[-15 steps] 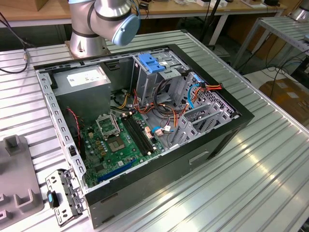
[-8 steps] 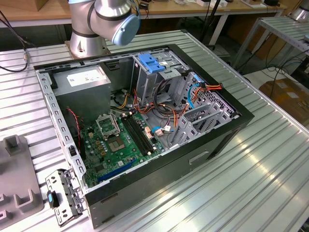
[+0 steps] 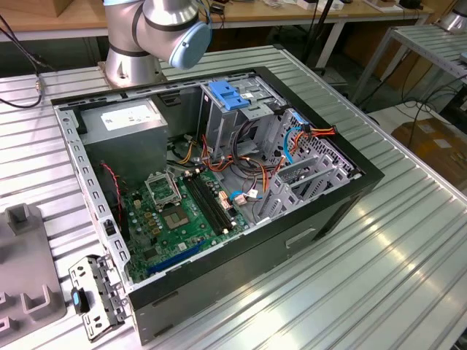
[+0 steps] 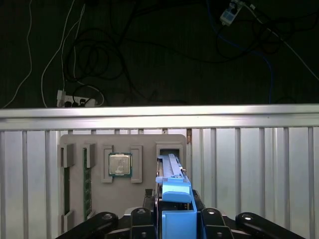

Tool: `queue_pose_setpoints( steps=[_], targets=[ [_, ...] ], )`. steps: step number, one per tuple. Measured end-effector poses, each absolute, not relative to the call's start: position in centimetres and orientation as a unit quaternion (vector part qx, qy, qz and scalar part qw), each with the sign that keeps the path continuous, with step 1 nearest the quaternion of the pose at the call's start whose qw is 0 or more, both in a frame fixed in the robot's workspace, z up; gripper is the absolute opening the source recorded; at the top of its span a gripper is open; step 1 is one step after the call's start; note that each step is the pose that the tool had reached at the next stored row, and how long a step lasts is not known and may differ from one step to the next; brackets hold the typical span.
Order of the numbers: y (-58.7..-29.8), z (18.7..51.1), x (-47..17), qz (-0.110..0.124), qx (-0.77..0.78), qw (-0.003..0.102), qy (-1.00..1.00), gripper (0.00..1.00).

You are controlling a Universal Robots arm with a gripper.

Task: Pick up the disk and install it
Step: 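Pick up the disk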

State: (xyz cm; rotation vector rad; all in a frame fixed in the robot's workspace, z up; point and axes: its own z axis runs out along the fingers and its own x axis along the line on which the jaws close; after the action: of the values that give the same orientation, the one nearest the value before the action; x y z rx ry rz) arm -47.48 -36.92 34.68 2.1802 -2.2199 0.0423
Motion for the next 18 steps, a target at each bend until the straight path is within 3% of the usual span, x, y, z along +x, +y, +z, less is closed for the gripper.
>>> queue_pose_setpoints(
  steps=[18],
  targets=[
    [-36.92, 35.33, -47.48, 0.014, 0.701, 0.015, -0.713, 0.37]
  ],
)
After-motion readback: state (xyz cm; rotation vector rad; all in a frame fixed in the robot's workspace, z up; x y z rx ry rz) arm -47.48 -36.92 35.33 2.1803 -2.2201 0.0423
